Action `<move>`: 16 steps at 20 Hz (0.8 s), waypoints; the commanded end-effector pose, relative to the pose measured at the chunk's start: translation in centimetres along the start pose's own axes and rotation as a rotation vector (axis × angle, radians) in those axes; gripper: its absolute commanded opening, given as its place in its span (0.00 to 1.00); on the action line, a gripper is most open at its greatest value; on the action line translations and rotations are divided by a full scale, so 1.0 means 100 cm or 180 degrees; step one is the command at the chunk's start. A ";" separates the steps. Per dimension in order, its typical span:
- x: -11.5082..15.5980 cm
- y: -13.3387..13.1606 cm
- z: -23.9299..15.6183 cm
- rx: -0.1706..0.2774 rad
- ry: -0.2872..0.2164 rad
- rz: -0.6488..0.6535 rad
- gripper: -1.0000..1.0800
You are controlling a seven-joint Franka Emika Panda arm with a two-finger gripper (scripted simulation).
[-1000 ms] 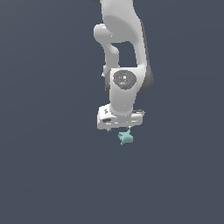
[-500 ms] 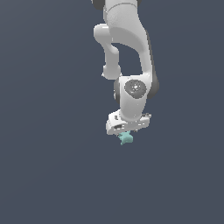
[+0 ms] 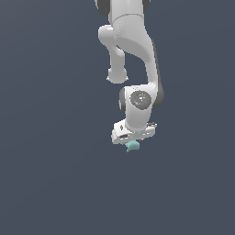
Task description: Pick up the object and move it to a goal position.
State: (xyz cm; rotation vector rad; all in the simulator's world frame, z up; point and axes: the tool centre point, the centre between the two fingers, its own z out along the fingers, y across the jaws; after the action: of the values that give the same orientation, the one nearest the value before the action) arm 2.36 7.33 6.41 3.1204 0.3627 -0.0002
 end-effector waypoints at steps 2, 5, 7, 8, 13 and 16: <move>0.000 0.000 0.017 0.0000 -0.0001 -0.0004 0.96; 0.000 0.000 0.023 0.0001 0.0000 -0.0006 0.96; 0.001 0.000 0.023 0.0001 0.0000 -0.0006 0.96; 0.001 0.000 0.023 0.0001 0.0000 -0.0006 0.00; 0.001 0.000 0.023 0.0001 0.0000 -0.0006 0.00; 0.001 0.000 0.023 0.0001 0.0000 -0.0006 0.00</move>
State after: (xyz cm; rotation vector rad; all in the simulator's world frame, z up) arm 2.43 7.37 4.14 3.1202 0.3651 -0.0002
